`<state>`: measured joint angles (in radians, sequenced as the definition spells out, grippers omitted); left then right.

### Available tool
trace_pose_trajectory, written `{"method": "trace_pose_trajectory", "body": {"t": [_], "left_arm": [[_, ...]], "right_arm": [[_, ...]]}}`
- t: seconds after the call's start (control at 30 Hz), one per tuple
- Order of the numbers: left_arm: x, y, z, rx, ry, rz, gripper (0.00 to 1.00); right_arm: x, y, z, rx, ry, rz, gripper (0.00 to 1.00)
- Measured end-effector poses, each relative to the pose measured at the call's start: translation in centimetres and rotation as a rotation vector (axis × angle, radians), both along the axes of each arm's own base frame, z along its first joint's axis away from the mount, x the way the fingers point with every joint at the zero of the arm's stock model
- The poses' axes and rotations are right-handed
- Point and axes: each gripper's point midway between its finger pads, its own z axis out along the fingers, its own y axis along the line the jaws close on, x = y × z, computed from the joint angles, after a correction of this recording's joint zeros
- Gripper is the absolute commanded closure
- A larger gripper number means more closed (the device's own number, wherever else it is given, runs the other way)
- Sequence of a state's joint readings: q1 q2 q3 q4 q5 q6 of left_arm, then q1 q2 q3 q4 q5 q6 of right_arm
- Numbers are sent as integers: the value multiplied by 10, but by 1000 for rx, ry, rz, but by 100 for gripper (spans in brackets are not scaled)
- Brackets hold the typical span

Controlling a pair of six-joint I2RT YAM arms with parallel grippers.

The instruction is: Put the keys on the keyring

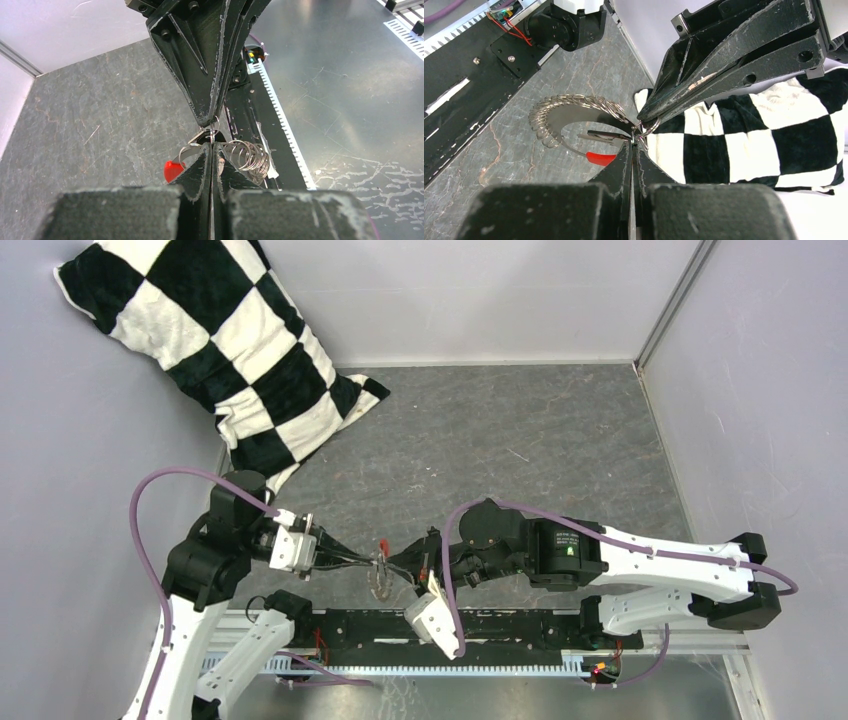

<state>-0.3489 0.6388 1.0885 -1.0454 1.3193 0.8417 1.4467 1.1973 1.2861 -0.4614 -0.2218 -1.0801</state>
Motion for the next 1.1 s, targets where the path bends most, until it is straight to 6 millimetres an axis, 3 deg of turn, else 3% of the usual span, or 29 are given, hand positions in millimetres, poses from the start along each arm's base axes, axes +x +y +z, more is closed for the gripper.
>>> {"method": "trace_pose_trajectory", "body": {"t": [1.1], "left_arm": [[-6, -1, 7, -22, 22, -35, 98]], "right_arm": [[-10, 2, 8, 31, -18, 34, 100]]}}
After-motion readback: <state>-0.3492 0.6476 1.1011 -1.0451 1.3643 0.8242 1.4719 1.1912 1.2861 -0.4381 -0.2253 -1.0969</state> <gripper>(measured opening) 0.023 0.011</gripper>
